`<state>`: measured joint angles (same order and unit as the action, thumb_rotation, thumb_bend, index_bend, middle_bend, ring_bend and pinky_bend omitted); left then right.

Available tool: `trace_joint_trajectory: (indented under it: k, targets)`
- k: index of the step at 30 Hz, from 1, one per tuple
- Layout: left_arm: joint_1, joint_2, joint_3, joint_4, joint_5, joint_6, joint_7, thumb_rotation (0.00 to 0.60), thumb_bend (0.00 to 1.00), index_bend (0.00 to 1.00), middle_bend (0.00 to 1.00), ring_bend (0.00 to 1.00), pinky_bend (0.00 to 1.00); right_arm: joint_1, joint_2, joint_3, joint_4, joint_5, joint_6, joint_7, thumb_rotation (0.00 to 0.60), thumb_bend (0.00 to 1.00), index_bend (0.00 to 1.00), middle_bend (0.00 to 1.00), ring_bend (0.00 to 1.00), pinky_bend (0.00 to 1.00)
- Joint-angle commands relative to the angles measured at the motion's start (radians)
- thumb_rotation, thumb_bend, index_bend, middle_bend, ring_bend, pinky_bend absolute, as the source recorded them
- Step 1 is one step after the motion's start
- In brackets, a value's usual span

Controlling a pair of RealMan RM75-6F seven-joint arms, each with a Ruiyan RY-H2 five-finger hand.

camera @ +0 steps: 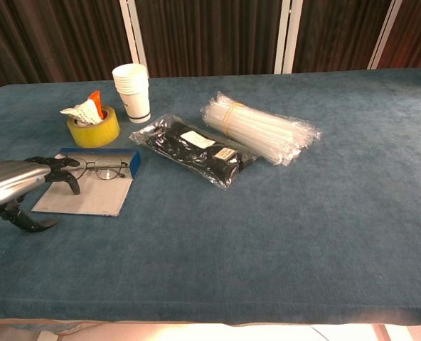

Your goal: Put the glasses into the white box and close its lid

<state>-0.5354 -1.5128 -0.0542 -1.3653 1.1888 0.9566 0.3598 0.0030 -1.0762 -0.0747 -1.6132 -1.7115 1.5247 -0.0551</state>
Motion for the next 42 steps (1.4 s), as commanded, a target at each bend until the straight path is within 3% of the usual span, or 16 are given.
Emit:
trace_joint_trajectory:
  k: [1, 13, 23, 33, 42]
  targets:
    - [-0.007, -0.003, -0.006, 0.0, -0.014, -0.004, 0.018, 0.6, 0.31, 0.3, 0.0, 0.0, 0.05, 0.0, 0.0, 0.0, 0.0, 0.0, -0.001, 0.0, 0.6, 0.28, 0.0, 0.0, 0.0, 0.0]
    - [-0.031, -0.013, -0.013, 0.008, -0.077, -0.025, 0.091, 0.6, 0.31, 0.32, 0.0, 0.0, 0.06, 0.001, 0.001, -0.002, 0.0, -0.002, 0.0, 0.002, 0.6, 0.28, 0.0, 0.0, 0.0, 0.0]
    - [-0.043, -0.031, -0.023, 0.025, -0.088, -0.023, 0.087, 0.6, 0.32, 0.48, 0.0, 0.0, 0.07, 0.0, 0.002, -0.001, 0.0, -0.002, 0.002, 0.003, 0.6, 0.28, 0.0, 0.0, 0.0, 0.0]
    - [-0.036, -0.057, -0.043, 0.046, -0.007, 0.037, -0.039, 0.6, 0.36, 0.5, 0.04, 0.0, 0.1, -0.004, 0.005, -0.002, 0.0, -0.002, 0.008, 0.009, 0.6, 0.28, 0.0, 0.0, 0.0, 0.0]
    - [-0.035, -0.142, -0.062, 0.171, 0.061, 0.087, -0.176, 0.6, 0.36, 0.55, 0.09, 0.0, 0.12, -0.003, 0.007, -0.003, 0.0, -0.004, 0.01, 0.016, 0.6, 0.28, 0.0, 0.0, 0.0, 0.0]
